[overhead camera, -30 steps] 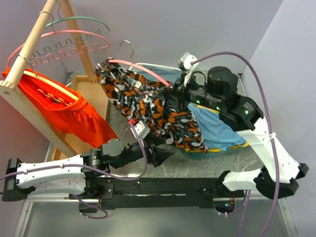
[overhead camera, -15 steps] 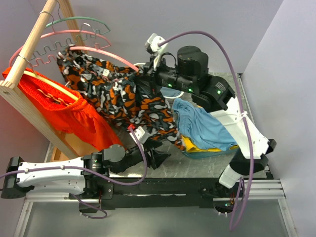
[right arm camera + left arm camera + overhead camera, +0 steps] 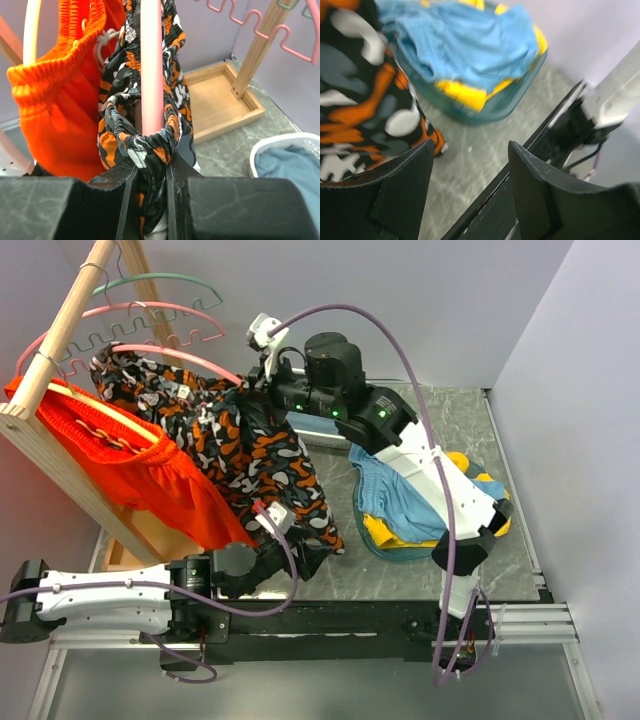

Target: Place the shorts on the hanger

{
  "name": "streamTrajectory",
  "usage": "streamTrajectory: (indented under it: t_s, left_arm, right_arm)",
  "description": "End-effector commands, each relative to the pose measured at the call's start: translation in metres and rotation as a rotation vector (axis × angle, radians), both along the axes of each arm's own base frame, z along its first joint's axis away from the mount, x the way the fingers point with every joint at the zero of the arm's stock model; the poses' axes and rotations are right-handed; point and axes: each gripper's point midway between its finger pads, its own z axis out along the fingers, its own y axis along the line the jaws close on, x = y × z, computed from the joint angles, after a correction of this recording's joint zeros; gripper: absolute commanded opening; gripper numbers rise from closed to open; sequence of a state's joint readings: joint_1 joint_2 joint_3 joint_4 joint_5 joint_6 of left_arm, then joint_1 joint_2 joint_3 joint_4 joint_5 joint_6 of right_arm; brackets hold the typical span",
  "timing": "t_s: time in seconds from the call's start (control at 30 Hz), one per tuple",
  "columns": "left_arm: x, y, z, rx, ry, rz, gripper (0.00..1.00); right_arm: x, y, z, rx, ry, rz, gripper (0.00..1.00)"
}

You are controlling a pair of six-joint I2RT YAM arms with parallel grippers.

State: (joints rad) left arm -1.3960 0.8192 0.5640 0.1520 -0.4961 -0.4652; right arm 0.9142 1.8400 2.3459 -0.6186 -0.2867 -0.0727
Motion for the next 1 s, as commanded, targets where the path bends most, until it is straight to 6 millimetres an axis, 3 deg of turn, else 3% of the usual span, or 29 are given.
streamTrajectory:
  t_s: [0.0, 0.13, 0.47, 0.73, 0.97]
  left_arm:
    - [-0.005, -0.002, -0.016, 0.023, 0.026, -0.008, 0.65]
    - [-0.014, -0.007, -0.029, 0.048, 0.041, -0.017, 0.65]
    - [-0.022, -0.02, -0.056, 0.155, 0.046, 0.003, 0.66]
    - [-0.021, -0.02, -0.053, 0.12, 0.053, 0.011, 0.66]
    - [-0.02, -0.021, -0.059, 0.127, 0.063, 0.023, 0.66]
  right_arm:
    - [-0.01, 0.01, 0.086, 0.238, -0.195, 0.044, 0.0]
    - [-0.014, 0.026, 0.096, 0.284, -0.226, 0.067, 0.0]
    - [-0.009, 0.06, 0.087, 0.321, -0.236, 0.069, 0.0]
    - [-0.006, 0.073, 0.093, 0.387, -0.24, 0.075, 0.0]
    - [-0.005, 0.09, 0.084, 0.41, -0.219, 0.082, 0.0]
